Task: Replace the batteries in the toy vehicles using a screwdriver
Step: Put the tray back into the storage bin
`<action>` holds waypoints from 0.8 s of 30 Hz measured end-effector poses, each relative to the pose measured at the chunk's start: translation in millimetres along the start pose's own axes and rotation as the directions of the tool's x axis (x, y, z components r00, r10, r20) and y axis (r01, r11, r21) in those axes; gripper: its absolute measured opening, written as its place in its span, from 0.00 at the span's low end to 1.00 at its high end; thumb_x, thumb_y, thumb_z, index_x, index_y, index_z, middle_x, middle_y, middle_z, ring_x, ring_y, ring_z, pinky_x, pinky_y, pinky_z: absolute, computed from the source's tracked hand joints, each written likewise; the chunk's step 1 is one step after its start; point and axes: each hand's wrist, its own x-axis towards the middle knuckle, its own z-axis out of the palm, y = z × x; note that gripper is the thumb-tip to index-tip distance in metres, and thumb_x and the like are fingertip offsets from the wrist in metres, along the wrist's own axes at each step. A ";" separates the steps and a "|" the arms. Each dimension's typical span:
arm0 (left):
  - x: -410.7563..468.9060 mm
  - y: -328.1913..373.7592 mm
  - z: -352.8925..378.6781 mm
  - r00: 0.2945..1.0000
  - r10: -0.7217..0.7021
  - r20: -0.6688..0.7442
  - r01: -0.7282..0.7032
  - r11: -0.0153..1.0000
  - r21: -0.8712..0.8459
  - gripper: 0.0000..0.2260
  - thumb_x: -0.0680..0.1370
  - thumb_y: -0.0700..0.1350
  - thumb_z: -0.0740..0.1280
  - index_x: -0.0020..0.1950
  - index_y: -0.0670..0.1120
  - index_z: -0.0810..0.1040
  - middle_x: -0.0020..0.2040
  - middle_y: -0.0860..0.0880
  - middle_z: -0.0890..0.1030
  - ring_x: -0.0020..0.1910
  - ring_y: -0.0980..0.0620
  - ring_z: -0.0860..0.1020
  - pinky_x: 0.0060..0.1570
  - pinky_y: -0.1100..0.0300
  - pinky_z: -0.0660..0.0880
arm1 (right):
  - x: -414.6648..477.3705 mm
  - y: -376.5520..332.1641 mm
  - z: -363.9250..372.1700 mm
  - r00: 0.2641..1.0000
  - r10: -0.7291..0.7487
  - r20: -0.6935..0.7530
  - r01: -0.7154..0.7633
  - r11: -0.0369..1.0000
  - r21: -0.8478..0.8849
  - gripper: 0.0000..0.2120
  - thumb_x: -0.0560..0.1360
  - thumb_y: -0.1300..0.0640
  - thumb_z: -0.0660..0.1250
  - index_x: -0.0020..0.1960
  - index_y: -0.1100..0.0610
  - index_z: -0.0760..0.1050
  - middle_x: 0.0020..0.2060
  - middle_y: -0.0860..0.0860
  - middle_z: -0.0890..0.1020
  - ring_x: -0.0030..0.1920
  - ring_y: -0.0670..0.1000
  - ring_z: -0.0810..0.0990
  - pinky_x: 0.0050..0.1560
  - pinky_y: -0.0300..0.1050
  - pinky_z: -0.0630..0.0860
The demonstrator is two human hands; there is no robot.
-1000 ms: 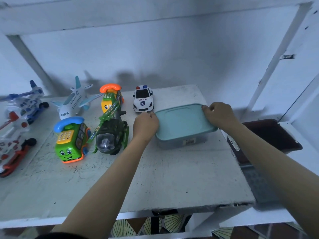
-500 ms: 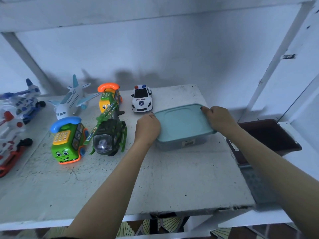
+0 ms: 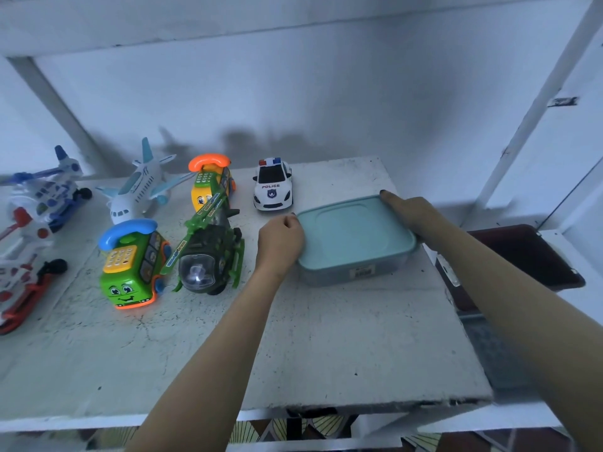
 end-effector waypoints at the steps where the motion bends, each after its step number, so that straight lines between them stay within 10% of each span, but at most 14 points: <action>1: 0.0 -0.4 0.3 1.000 0.001 -0.002 -0.001 1.000 -0.007 0.19 0.83 0.45 0.53 0.32 0.44 0.65 0.33 0.48 0.71 0.32 0.50 0.68 0.38 0.56 0.69 | 1.1 0.8 1.3 1.000 -0.009 -0.006 0.009 0.999 0.030 0.24 0.76 0.38 0.62 0.52 0.60 0.72 0.51 0.59 0.78 0.43 0.56 0.75 0.45 0.46 0.72; 10: -0.8 0.2 2.6 1.000 -0.014 -0.012 0.013 1.000 -0.028 0.19 0.83 0.46 0.54 0.32 0.45 0.65 0.32 0.48 0.70 0.30 0.51 0.67 0.33 0.58 0.66 | -1.8 3.8 4.9 0.999 -0.020 0.028 0.012 0.965 0.263 0.18 0.77 0.47 0.66 0.54 0.63 0.75 0.56 0.62 0.80 0.45 0.56 0.77 0.53 0.51 0.76; 14: 3.9 0.5 1.0 0.998 -0.058 0.029 0.059 0.997 -0.045 0.20 0.83 0.51 0.55 0.33 0.44 0.66 0.32 0.48 0.69 0.31 0.48 0.68 0.34 0.58 0.67 | -3.8 3.3 4.6 0.998 -0.050 -0.042 0.056 0.989 0.137 0.28 0.76 0.44 0.65 0.56 0.70 0.76 0.58 0.65 0.78 0.44 0.54 0.73 0.45 0.46 0.70; 24: 11.5 -1.3 8.1 0.989 -0.143 0.042 0.148 0.973 -0.175 0.13 0.81 0.53 0.60 0.44 0.45 0.73 0.38 0.45 0.69 0.33 0.48 0.68 0.24 0.63 0.64 | -30.5 10.2 -10.8 0.996 -0.079 -0.051 0.061 0.956 -0.286 0.31 0.80 0.39 0.49 0.48 0.66 0.74 0.29 0.58 0.75 0.25 0.55 0.74 0.27 0.41 0.71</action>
